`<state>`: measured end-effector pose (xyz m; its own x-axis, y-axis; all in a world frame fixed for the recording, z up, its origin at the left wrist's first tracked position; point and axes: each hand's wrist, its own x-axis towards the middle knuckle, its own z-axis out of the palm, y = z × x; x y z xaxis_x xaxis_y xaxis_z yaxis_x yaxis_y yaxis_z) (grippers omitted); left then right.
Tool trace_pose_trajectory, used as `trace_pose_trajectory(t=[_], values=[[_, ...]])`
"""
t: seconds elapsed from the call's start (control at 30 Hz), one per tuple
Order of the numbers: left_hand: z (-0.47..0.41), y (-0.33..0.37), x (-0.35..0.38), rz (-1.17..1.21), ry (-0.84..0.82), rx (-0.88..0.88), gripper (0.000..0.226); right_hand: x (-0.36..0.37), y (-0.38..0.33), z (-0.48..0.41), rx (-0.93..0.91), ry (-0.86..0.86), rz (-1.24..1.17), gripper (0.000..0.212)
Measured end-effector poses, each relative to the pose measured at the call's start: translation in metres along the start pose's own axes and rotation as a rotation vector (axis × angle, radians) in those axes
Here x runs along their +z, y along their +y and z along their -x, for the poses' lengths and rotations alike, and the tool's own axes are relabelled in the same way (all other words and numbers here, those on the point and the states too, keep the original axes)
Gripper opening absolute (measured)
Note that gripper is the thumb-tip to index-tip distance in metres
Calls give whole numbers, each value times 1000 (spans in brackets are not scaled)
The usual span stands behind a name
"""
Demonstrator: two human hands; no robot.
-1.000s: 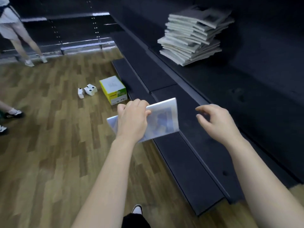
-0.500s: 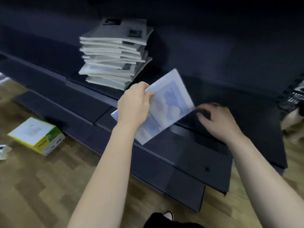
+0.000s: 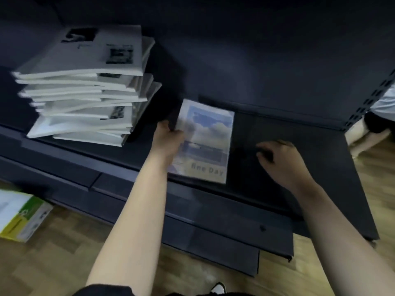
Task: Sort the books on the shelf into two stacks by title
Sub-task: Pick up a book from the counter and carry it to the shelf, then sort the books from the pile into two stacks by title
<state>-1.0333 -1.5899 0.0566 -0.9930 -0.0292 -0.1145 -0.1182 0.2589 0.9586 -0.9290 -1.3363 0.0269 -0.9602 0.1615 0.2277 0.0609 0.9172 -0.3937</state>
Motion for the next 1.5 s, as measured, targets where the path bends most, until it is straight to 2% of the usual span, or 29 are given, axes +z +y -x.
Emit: trace_pose_trajectory(t=[0.07,0.17,0.3,0.47,0.57,0.63,0.73,0.97,1.23,1.5], values=[[-10,-6,0,-33,-57,40,13,4,0,-3,4,1,20,27],[-26,-11,2,-172,-85,113,9,12,2,-8,35,10,38,26],[-46,-14,6,-459,-22,221,11,20,-2,-15,72,71,78,24],[-61,-15,8,-731,17,265,36,29,-11,-19,146,94,167,25],[-61,-18,3,-883,-68,319,61,33,-16,-18,207,141,188,26],[-60,-22,-5,-945,-151,384,66,37,-21,-16,227,194,204,26],[-61,-28,-14,-956,-243,411,71,44,-25,-13,233,242,235,25],[-65,-29,-5,-969,-150,450,77,45,-25,-12,223,254,258,24],[-75,-23,10,-1001,-170,337,79,43,-27,-10,224,245,240,24],[-78,-23,13,-1007,-154,326,81,44,-26,-12,230,261,234,23]])
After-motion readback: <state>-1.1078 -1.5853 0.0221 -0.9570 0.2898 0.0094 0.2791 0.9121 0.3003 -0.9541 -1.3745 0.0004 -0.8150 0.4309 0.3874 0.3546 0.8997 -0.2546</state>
